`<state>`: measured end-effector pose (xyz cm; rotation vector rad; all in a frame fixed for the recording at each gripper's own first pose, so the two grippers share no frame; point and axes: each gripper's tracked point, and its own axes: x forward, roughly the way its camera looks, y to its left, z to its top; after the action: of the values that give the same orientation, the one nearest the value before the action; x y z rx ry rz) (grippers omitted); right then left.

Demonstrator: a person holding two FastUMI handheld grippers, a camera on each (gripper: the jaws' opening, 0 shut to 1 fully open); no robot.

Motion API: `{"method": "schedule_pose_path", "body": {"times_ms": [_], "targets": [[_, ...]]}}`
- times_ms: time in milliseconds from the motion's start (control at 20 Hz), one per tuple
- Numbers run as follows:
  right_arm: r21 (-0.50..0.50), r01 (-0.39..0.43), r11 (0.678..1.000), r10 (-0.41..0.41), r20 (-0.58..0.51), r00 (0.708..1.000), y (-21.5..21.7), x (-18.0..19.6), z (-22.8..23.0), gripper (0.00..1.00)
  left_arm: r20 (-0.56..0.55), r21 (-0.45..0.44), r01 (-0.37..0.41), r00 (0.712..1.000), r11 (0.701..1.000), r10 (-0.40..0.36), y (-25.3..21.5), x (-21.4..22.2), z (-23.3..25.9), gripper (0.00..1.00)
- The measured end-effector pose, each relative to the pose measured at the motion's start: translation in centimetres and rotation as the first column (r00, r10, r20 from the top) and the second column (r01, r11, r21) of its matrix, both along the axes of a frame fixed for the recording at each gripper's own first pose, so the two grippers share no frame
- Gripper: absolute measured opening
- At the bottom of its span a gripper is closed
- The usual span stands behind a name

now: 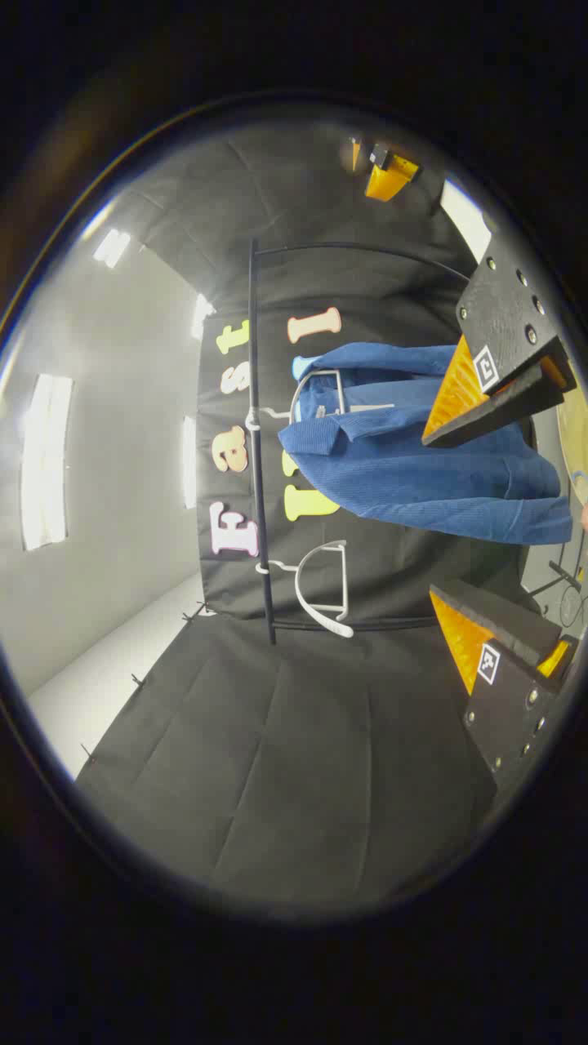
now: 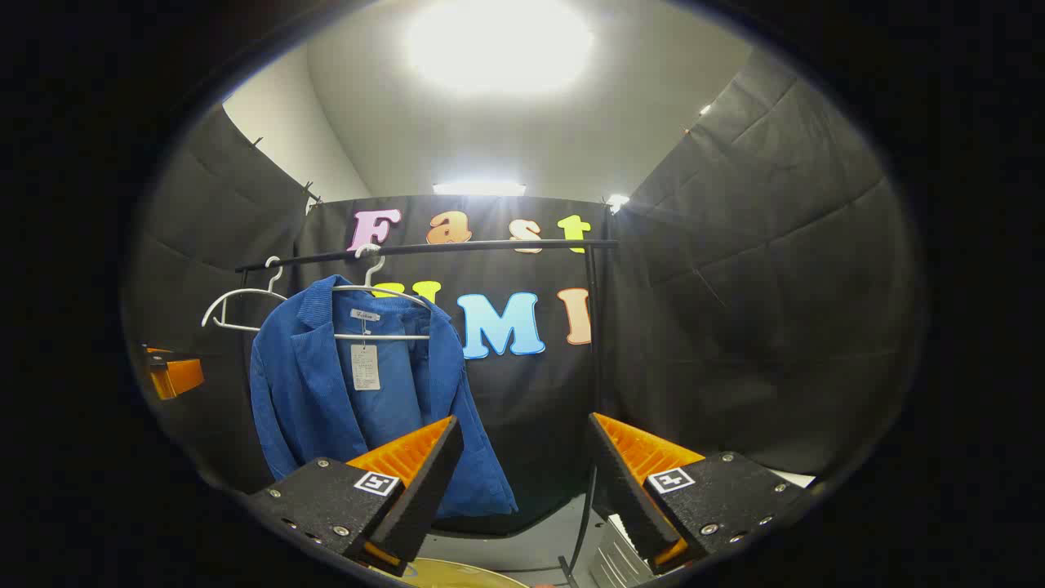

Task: Grasp the clothes on the hanger with both hands and then place them into the laundry hamper below.

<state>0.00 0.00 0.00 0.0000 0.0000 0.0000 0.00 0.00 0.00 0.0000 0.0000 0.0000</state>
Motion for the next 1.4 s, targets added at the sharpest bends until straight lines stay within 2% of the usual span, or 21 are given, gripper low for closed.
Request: {"method": "schedule_pose_path", "body": {"times_ms": [50, 100, 150, 200, 250, 400, 450, 500, 650, 950, 1000, 1050, 1100, 1350, 1400], "targets": [[0.002, 0.001, 1.000, -0.001, 0.000, 1.000, 0.0, 0.0, 0.0, 0.94, 0.001, -0.002, -0.002, 1.000, 1.000, 0.002, 0.1, -0.1, 0.1, 0.99], [0.004, 0.002, 1.000, -0.002, 0.000, 1.000, 0.0, 0.0, 0.0, 0.94, 0.001, -0.004, -0.003, 1.000, 1.000, 0.003, 0.2, -0.2, 0.0, 0.94], [0.005, 0.003, 1.000, -0.003, 0.001, 1.000, 0.1, 0.1, 0.1, 0.94, 0.001, -0.004, -0.005, 1.000, 1.000, 0.005, 0.4, -0.1, 0.0, 0.94], [0.005, 0.004, 1.000, -0.004, 0.002, 1.000, 0.1, 0.1, 0.1, 0.94, 0.001, -0.004, -0.007, 1.000, 1.000, 0.007, 0.5, -0.1, -0.1, 0.99], [0.003, 0.005, 1.000, -0.005, 0.002, 1.000, 0.1, 0.1, 0.1, 0.94, 0.001, -0.003, -0.009, 1.000, 1.000, 0.009, 0.6, -0.1, 0.0, 0.94], [0.000, 0.005, 1.000, -0.005, 0.001, 1.000, 0.2, 0.3, 0.0, 0.94, 0.000, -0.004, -0.012, 1.000, 1.000, 0.012, 0.7, 0.0, -0.1, 0.94], [-0.001, 0.004, 1.000, -0.004, 0.000, 1.000, 0.2, 0.5, 0.0, 0.94, -0.001, -0.004, -0.012, 1.000, 1.000, 0.012, 0.7, 0.0, -0.1, 0.99], [-0.002, 0.004, 1.000, -0.004, 0.000, 1.000, 0.2, 0.6, 0.0, 0.94, 0.000, -0.004, -0.012, 1.000, 1.000, 0.012, 0.7, 0.0, -0.2, 0.94], [0.000, 0.000, 1.000, 0.000, 0.005, 1.000, 0.3, 1.5, 0.4, 0.94, -0.001, -0.006, -0.006, 1.000, 1.000, 0.006, -0.1, 0.7, -0.2, 0.94], [0.011, -0.029, 1.000, 0.029, 0.037, 0.999, 1.2, 5.0, 2.1, 0.94, 0.006, -0.026, 0.013, 1.000, 1.000, -0.013, -2.7, 3.2, 0.9, 0.94], [0.015, -0.036, 0.999, 0.035, 0.044, 0.998, 1.4, 5.7, 2.4, 0.95, 0.014, -0.027, 0.018, 1.000, 0.999, -0.018, -3.3, 3.7, 1.3, 0.99], [0.019, -0.043, 0.999, 0.042, 0.050, 0.998, 1.6, 6.4, 2.7, 0.94, 0.025, -0.029, 0.024, 0.999, 0.999, -0.023, -4.0, 4.2, 1.8, 0.99], [0.025, -0.053, 0.998, 0.052, 0.056, 0.997, 1.8, 7.1, 3.0, 0.94, 0.035, -0.031, 0.028, 0.999, 0.999, -0.027, -4.6, 4.5, 2.1, 0.94], [0.049, -0.101, 0.994, 0.097, 0.082, 0.992, 2.7, 10.3, 4.4, 0.94, 0.052, -0.045, 0.043, 0.998, 0.998, -0.041, -8.2, 7.4, 3.5, 0.94], [0.051, -0.113, 0.992, 0.108, 0.086, 0.990, 2.9, 10.9, 4.5, 0.94, 0.056, -0.044, 0.048, 0.997, 0.998, -0.045, -8.8, 8.2, 3.5, 0.99]]}}
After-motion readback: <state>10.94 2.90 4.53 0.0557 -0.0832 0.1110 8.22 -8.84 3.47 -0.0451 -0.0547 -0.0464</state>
